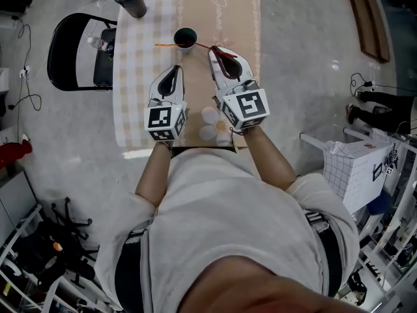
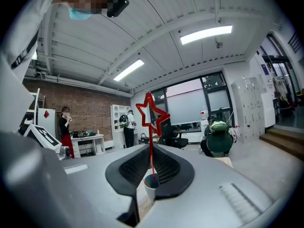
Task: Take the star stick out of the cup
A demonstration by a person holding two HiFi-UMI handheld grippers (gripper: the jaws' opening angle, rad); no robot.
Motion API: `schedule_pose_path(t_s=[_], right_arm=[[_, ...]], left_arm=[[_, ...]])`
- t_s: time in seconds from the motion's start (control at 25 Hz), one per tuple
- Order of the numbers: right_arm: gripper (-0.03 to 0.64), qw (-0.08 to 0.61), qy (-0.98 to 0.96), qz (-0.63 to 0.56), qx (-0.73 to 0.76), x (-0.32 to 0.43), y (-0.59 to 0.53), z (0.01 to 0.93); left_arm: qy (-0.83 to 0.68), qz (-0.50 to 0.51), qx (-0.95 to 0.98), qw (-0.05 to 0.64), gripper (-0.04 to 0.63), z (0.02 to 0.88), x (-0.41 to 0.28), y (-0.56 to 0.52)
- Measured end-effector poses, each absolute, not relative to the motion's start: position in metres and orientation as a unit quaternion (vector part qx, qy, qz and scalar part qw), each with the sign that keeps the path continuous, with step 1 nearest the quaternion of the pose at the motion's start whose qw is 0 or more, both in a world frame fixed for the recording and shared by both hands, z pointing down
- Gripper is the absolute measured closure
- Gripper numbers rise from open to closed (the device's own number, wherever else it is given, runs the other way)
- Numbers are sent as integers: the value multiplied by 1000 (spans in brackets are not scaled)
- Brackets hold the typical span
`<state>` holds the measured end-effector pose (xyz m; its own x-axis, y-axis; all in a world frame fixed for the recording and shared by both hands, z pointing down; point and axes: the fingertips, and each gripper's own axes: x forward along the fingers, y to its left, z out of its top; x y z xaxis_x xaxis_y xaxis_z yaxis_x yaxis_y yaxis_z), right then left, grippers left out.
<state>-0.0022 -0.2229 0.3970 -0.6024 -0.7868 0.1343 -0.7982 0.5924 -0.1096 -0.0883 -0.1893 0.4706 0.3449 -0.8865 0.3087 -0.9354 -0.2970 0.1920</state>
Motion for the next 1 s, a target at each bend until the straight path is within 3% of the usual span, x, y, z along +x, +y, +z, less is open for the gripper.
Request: schedule_pose_path(t_s=[0.28,0.56,0.8,1.0], right_arm=[[603,65,-887,135,437,20,-200,409],[603,230,-877,238,348,11,-169,482],[603,328,-870,243,278,-20,-150,518],[601,324,-879,220,272,-53,-159,530]], left_arm=[[-556,69,810,173,592,475,-76,-188],[-540,78,815,195,592,495,-62,-175],[-556,86,803,198,592,499,-88,-170],[-586,93,777,211,592,509,-123,-164]])
